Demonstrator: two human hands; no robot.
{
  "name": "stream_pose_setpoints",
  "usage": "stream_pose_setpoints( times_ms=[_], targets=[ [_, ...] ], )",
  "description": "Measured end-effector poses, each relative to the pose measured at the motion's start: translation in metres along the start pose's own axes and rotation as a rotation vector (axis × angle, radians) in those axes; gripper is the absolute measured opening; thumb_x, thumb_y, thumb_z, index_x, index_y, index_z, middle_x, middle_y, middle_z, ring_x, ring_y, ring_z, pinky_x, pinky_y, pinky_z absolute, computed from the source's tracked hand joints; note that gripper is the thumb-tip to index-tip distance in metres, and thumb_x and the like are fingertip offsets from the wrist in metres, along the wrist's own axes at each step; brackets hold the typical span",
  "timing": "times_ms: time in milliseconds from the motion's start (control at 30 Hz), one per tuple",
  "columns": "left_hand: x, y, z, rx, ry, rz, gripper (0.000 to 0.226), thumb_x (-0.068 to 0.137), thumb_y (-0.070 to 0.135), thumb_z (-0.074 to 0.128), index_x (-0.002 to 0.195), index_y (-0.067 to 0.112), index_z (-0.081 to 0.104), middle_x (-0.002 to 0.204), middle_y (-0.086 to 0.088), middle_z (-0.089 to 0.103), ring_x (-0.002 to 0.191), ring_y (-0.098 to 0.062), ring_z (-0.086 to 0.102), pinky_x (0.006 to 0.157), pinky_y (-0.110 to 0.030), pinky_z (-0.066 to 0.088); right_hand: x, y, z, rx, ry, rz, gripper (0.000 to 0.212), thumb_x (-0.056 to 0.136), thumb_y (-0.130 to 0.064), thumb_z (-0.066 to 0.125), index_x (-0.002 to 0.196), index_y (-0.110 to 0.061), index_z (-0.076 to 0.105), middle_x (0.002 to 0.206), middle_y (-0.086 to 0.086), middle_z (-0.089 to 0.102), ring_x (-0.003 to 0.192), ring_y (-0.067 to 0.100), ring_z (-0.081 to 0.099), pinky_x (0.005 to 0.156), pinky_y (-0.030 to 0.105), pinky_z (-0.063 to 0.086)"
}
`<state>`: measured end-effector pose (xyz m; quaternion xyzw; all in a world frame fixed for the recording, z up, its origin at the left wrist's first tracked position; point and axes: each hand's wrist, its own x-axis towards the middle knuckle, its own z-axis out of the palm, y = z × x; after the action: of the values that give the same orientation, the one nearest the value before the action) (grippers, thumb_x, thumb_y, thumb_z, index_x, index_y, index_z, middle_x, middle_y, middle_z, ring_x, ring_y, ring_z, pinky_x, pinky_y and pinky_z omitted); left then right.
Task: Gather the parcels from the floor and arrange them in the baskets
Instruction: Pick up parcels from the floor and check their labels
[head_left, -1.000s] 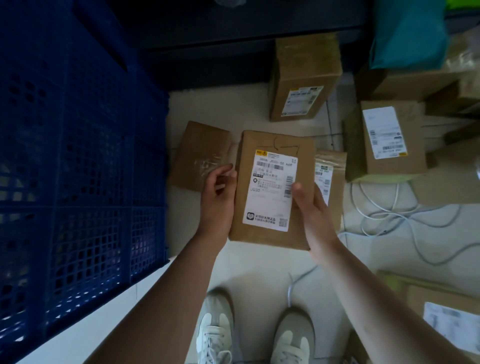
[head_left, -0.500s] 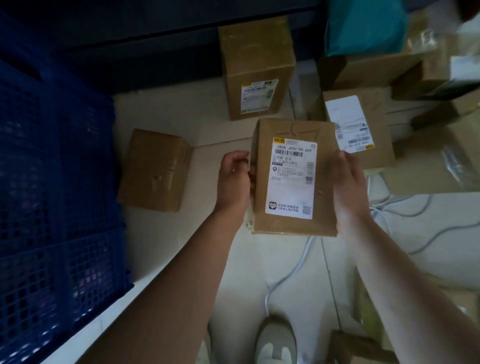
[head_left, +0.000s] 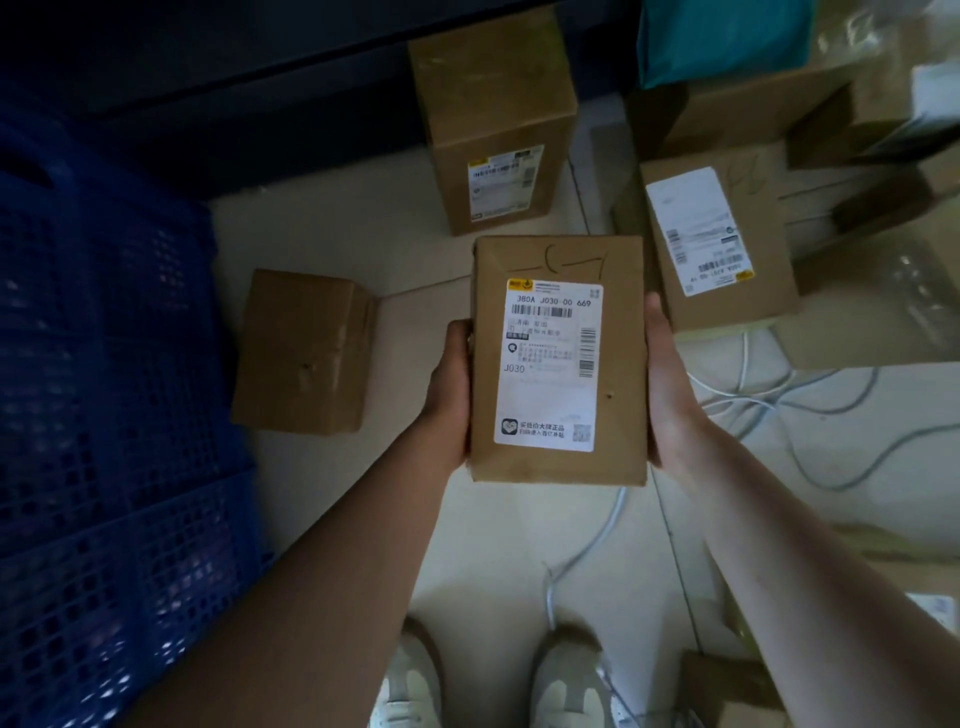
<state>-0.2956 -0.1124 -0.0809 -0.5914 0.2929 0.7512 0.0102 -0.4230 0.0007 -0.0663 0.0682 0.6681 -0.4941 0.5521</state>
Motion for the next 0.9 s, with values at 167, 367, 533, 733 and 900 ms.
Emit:
stream_pose_setpoints(
  times_ms=[167, 367, 533, 733, 900],
  targets=[
    [-0.041, 0.036, -0.016, 0.013, -0.001, 0.060, 0.061, 0.094, 0.063, 0.027, 0.101, 0.021, 0.071, 0.108, -0.014, 0.072, 0.092, -0.029, 0.068, 0.088, -0.042, 0.053, -0.031, -0.032, 0.019, -0.099, -0.035, -0.053, 0.084, 0.068, -0.095, 0.032, 0.129, -0.044, 0.060, 0.132, -0.006, 0.064, 0.128, 0.023, 0.055, 0.110, 0.059, 0.036],
    [-0.146, 0.117, -0.029, -0.044, 0.013, 0.176, 0.059, 0.094, 0.062, 0.029, 0.084, 0.023, 0.073, 0.088, -0.006, 0.076, 0.079, -0.024, 0.071, 0.075, -0.036, 0.055, -0.108, -0.131, 0.074, -0.114, -0.061, -0.184, 0.052, 0.099, -0.065, 0.022, 0.107, -0.041, 0.067, 0.099, -0.021, 0.074, 0.101, 0.000, 0.066, 0.097, 0.040, 0.048],
    [-0.264, 0.189, -0.036, -0.103, 0.022, 0.265, 0.059, 0.094, 0.064, 0.031, 0.087, 0.022, 0.072, 0.086, -0.005, 0.076, 0.081, -0.025, 0.072, 0.065, -0.030, 0.057, -0.210, -0.222, 0.115, -0.193, -0.206, -0.255, 0.055, 0.096, -0.068, 0.019, 0.113, -0.042, 0.065, 0.106, -0.016, 0.074, 0.102, 0.001, 0.068, 0.097, 0.038, 0.049],
    [-0.428, 0.261, -0.038, -0.163, 0.066, 0.426, 0.065, 0.075, 0.070, 0.048, 0.106, 0.018, 0.071, 0.113, -0.014, 0.072, 0.103, -0.033, 0.068, 0.097, -0.051, 0.052, -0.353, -0.321, 0.155, -0.187, -0.203, -0.358, 0.065, 0.088, -0.079, 0.030, 0.126, -0.039, 0.064, 0.119, -0.004, 0.071, 0.115, 0.018, 0.064, 0.110, 0.046, 0.041],
    [-0.565, 0.299, -0.063, -0.221, 0.103, 0.471, 0.071, 0.061, 0.069, 0.052, 0.107, 0.018, 0.072, 0.114, -0.013, 0.071, 0.112, -0.038, 0.064, 0.100, -0.054, 0.048, -0.474, -0.381, 0.196, -0.322, -0.320, -0.414, 0.085, 0.063, -0.098, 0.036, 0.126, -0.046, 0.063, 0.123, -0.008, 0.069, 0.121, 0.021, 0.061, 0.113, 0.050, 0.036]
  ],
)
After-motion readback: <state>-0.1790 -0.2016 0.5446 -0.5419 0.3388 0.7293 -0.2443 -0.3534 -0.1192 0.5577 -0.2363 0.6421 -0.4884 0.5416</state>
